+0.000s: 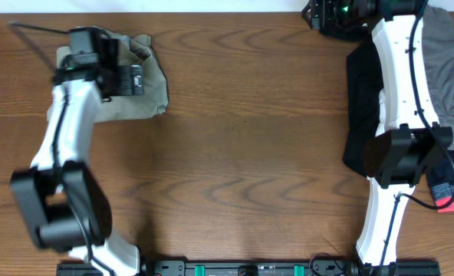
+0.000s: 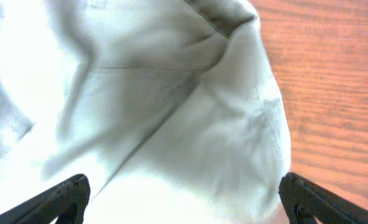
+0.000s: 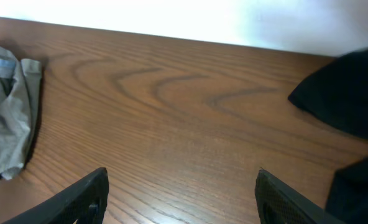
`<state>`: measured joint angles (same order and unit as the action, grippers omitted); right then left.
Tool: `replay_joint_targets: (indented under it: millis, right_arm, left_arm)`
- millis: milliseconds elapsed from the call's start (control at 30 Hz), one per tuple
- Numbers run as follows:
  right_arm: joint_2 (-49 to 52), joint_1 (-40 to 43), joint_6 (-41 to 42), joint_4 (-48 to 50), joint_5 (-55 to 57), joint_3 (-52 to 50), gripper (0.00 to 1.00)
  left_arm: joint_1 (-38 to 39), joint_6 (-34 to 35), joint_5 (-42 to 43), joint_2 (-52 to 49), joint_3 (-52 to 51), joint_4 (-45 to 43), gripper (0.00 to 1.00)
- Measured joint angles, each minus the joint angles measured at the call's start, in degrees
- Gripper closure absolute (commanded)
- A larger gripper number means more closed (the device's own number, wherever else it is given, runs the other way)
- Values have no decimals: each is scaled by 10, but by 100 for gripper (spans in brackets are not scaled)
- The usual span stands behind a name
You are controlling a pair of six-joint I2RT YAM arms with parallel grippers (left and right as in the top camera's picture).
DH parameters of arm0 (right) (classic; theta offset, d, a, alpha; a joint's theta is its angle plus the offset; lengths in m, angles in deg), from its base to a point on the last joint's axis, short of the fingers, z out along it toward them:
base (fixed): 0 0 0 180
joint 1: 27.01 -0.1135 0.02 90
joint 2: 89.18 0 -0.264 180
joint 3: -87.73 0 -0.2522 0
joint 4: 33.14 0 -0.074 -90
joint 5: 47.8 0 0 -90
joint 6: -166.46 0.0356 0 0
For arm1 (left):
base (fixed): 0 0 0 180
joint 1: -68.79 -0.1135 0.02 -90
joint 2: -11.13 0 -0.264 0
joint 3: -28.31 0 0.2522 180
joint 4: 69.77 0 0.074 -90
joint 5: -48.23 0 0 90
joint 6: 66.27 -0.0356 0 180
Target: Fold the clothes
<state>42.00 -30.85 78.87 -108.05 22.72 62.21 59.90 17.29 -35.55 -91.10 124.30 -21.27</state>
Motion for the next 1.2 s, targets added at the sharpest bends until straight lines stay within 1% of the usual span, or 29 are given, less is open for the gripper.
replay_joint_targets:
  millis: [33,100,167,200,233,300,367,433,567,700,933,1133,1200]
  right_arm:
    - [3,0,0,1,0,0,27]
    - [7,-1,0,4,0,0,27]
    - [7,-4,0,5,0,-1,27]
    - [7,-5,0,6,0,-1,27]
    - [7,-7,0,7,0,-1,27]
    - [7,-9,0,6,0,-1,27]
    - [7,-12,0,6,0,-1,27]
    - [7,-12,-1,6,0,-1,27]
    - [7,-12,-1,5,0,-1,27]
    - [7,-12,-1,5,0,-1,27]
    - [7,-12,-1,7,0,-1,27]
    - [7,-12,-1,17,0,-1,27]
    - [7,-12,-1,18,0,-1,27]
  left_arm:
    - [-5,12,-2,10,1,15,5]
    - [-17,47,-3,17,2,47,23]
    - [-28,78,-4,9,-3,67,52]
    - [-31,86,-5,5,-8,71,59]
    - [-36,102,-5,-1,-17,74,66]
    - [-43,126,-5,-9,-37,72,74]
    - [-53,144,-5,-18,-58,60,87]
    - [-62,157,-5,-27,-70,44,93]
    - [-78,176,-6,-52,-80,-27,94]
    - [-78,184,-6,-82,-80,-100,94]
    - [-78,184,-6,-140,-80,-177,94]
    - [-78,177,-6,-147,-80,-269,94]
    - [-78,173,-6,-147,-80,-287,94]
